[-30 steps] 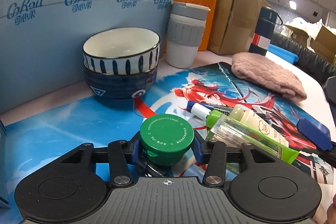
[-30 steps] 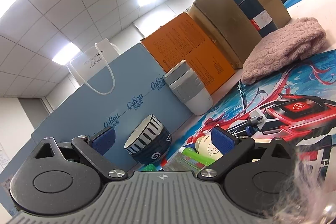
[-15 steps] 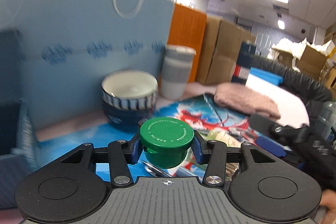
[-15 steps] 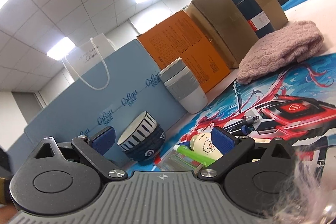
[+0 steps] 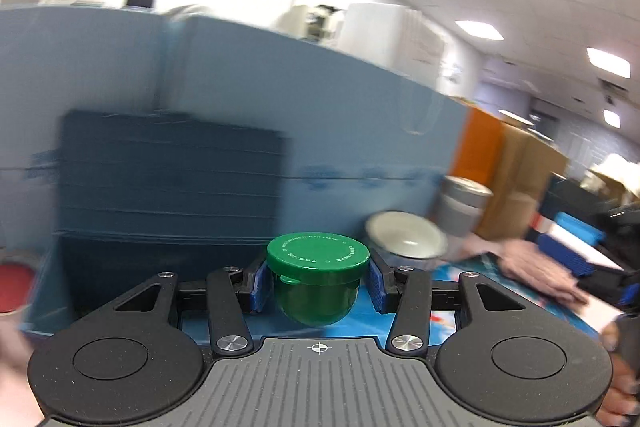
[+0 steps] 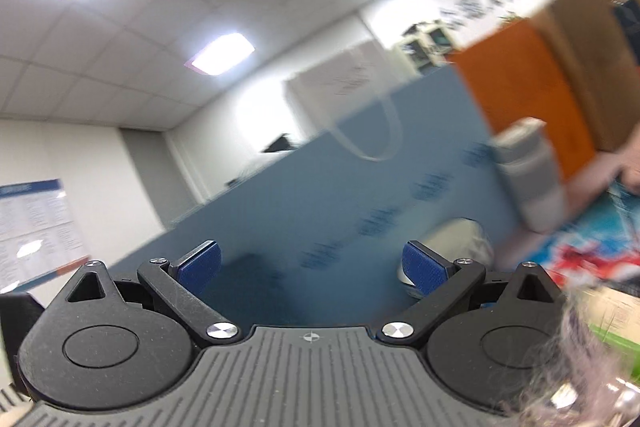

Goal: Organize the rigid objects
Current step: 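Lower the green jar into the blue box and open the left tool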

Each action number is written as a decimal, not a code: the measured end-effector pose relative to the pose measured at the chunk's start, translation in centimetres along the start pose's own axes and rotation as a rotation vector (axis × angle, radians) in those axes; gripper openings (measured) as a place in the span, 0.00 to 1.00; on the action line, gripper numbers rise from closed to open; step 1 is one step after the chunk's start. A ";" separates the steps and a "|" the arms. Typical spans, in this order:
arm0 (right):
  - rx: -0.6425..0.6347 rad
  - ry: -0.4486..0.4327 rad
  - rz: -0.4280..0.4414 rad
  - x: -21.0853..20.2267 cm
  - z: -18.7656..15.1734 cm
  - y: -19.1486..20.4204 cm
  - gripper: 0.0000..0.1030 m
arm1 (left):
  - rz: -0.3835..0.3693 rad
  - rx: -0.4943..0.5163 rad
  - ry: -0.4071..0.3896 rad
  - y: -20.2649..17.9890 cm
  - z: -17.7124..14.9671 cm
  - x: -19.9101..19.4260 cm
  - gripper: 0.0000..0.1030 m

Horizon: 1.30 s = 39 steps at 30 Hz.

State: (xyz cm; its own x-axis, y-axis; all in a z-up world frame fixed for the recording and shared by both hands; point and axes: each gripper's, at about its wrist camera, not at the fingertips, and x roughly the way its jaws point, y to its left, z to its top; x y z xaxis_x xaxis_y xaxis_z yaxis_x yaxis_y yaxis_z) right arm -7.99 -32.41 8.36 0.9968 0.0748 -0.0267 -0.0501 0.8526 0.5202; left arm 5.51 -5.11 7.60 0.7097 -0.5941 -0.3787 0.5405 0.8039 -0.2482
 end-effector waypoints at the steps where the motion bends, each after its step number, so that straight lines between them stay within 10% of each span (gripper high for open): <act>1: -0.002 0.007 0.025 0.7 0.2 0.7 0.95 | 0.025 -0.018 0.014 0.9 0.3 0.2 0.44; 13: 0.142 0.216 0.149 8.3 -1.3 2.4 0.95 | 0.239 -0.041 0.237 4.3 1.1 6.8 0.44; 23: 0.103 0.156 0.115 7.4 0.2 0.6 0.95 | 0.424 -0.038 0.427 4.7 0.0 12.4 0.44; 35: 0.104 0.244 0.097 8.9 -0.8 0.2 0.95 | 0.454 -0.034 0.527 4.9 -0.9 14.1 0.47; 39: 0.110 0.247 0.098 8.9 -0.8 0.0 0.95 | 0.448 -0.062 0.507 4.8 -0.6 13.6 0.67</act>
State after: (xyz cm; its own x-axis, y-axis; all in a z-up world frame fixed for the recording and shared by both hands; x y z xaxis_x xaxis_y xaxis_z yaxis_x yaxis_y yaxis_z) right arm 0.81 -31.36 7.44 0.9417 0.2896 -0.1714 -0.1253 0.7745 0.6200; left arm 17.46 -9.27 0.69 0.5508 -0.1290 -0.8246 0.2063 0.9784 -0.0152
